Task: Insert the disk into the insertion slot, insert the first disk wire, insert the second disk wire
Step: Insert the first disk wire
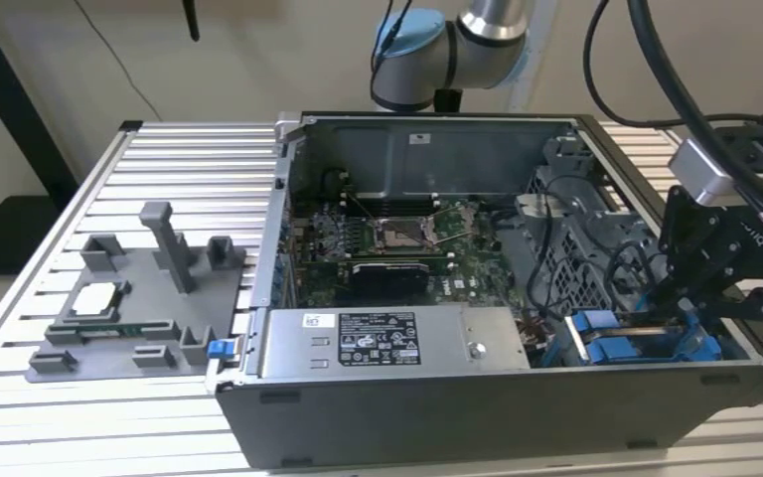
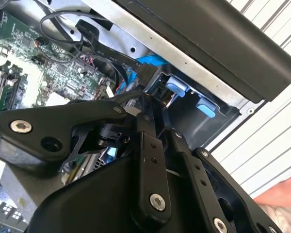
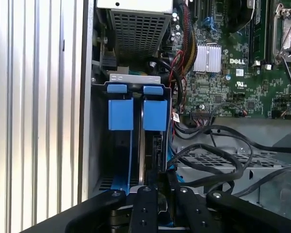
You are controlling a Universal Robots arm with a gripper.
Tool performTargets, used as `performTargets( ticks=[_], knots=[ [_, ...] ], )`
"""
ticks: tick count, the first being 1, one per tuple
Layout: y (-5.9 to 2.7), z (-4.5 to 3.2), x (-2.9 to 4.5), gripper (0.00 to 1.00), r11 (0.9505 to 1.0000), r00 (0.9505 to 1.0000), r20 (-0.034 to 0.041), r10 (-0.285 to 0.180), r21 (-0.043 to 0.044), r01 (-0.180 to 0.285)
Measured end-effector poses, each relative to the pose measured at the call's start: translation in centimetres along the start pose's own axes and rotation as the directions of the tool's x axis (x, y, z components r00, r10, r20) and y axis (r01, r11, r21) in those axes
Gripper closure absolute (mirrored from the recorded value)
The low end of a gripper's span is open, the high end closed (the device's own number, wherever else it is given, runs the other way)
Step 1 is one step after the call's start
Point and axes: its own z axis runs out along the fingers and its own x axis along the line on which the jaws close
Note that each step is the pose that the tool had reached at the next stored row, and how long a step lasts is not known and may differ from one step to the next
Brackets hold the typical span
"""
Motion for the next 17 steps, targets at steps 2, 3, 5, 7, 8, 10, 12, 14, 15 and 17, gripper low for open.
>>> performTargets(
  ticks=[2,3,5,7,8,10,12,14,15,17],
  knots=[
    [0.00,0.04,0.00,1.00,1.0000,1.0000,0.0002,0.002,0.0002,-0.002],
    [0.00,0.05,0.01,1.00,1.0000,1.0000,0.0008,0.002,0.0003,-0.002],
    [0.00,0.10,0.01,1.00,1.0000,1.0000,0.0037,0.002,0.0003,-0.002],
    [0.00,0.07,0.01,1.00,1.0000,1.0000,0.0056,0.002,0.0002,-0.002],
    [0.00,0.08,0.00,1.00,1.0000,1.0000,0.0061,0.002,0.0002,-0.002],
    [0.00,0.13,0.01,1.00,1.0000,1.0000,0.0060,0.003,0.0003,-0.003],
    [-0.01,0.30,0.03,1.00,1.0000,1.0000,0.0066,0.003,0.0003,-0.003],
    [-0.02,0.48,0.05,1.00,1.0000,1.0000,0.0061,0.004,0.0004,-0.004],
    [-0.03,0.54,0.05,1.00,1.0000,1.0000,0.0056,0.004,0.0004,-0.004],
    [-0.03,0.64,0.06,0.00,1.0000,1.0000,0.0061,0.004,0.0004,-0.004]
  ],
)
